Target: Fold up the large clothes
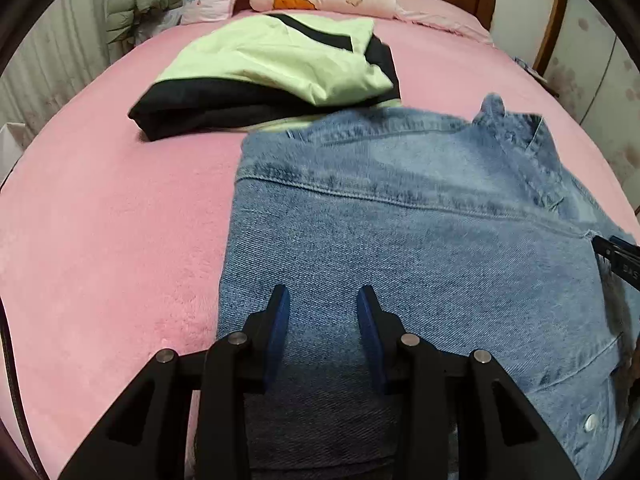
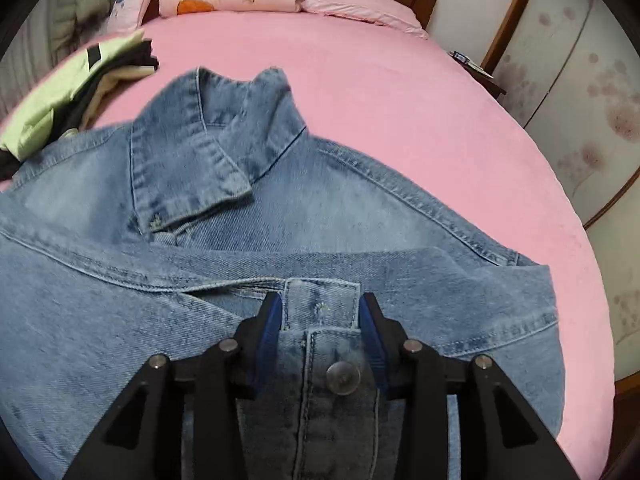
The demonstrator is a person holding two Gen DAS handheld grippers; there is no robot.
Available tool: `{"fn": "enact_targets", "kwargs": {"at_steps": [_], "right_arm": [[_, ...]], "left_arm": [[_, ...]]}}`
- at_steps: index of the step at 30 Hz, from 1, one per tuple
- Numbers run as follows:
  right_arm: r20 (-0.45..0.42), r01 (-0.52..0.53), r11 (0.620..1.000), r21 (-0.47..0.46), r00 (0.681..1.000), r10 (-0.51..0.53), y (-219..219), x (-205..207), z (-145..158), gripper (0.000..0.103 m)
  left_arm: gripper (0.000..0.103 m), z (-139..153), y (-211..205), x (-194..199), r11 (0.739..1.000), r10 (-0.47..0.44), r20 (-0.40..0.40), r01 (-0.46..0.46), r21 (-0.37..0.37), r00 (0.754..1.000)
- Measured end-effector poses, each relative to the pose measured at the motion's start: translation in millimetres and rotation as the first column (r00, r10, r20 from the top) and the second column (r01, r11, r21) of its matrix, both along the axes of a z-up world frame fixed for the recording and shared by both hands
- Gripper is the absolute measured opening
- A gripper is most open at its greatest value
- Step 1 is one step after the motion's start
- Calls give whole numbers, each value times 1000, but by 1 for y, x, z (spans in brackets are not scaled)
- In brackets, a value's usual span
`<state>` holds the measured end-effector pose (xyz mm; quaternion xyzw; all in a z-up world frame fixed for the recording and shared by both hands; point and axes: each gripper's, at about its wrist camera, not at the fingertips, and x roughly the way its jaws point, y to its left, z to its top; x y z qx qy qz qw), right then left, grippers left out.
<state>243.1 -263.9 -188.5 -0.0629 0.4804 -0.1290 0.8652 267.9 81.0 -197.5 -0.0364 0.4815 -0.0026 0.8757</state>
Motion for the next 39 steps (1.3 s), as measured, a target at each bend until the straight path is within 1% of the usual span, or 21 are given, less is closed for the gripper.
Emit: {"fn": "enact_targets", "kwargs": {"at_steps": [4,6,7,9,11,12,13,16,18,19,20,25,28,29,30,31,32,33,34,36,39], "right_arm": [[115,0,1000,13,993,-1,-5,-25,35,45],[127,1,1000,26,992,-4,-13,-32,43,45],[111,-1,999,42,994,-3,-18,-30,42,45],[71,18,998,53,997,-22,-32,-27,34,45],[39,56,998,36,998,-58,-49,-25,23,45],[7,95,995,23,995,-95,-66,-25,13,45],[-6,121,993,2,993,-121,-79,-28,9,42],[-33,185,978,-95,981,-189,-120,-40,-4,40],[-30,226,967,-115,973,-231,-145,-53,-3,41],[-24,238,966,-101,970,-242,-153,-58,0,56],[-11,256,963,-81,966,-258,-162,-64,4,62],[1,308,950,-44,951,-308,-171,-83,20,62],[34,294,956,18,955,-294,-159,-100,42,58],[49,284,958,34,957,-286,-154,-105,50,58],[70,269,961,59,959,-273,-145,-115,63,58],[84,255,963,83,962,-261,-139,-119,70,58],[99,237,965,109,964,-248,-132,-127,79,58],[114,219,967,132,965,-234,-123,-135,88,58],[124,201,969,147,968,-219,-117,-142,98,58],[137,173,968,181,971,-199,-103,-159,114,58],[148,136,957,257,973,-178,-85,-185,131,58]], "left_arm": [[34,26,-2,-12,998,5,90,0,-55,996],[34,36,-13,-12,997,-16,123,25,-74,992],[34,36,-21,-9,996,-35,122,44,-78,992],[34,29,-31,-2,996,-49,93,56,-72,994],[34,12,-38,7,996,-51,27,53,-69,998],[34,2,-39,10,997,-45,-8,44,-62,999],[34,-6,-40,12,998,-37,-25,36,-58,999],[34,-11,-42,9,998,-39,-12,38,-49,999],[34,-11,-41,9,998,-40,-14,39,-53,999],[34,-12,-41,10,998,-40,-16,40,-55,999],[34,-12,-41,12,998,-41,-17,40,-54,999],[35,-8,-47,14,999,-49,-19,48,-18,999],[35,7,-48,10,998,-60,-39,59,-30,997],[37,16,-47,5,997,-63,-33,62,-38,997],[44,26,-46,-1,997,-66,-21,65,-42,998],[50,38,-45,-8,997,-70,-4,69,-42,998],[60,53,-44,-17,996,-73,20,74,-39,997],[67,66,-43,-24,996,-78,44,79,-35,996],[69,80,-43,-33,996,-84,70,86,-26,994],[77,110,-42,-53,995,-98,114,99,-3,989],[88,149,-38,-83,995,-103,163,102,13,981]]}}
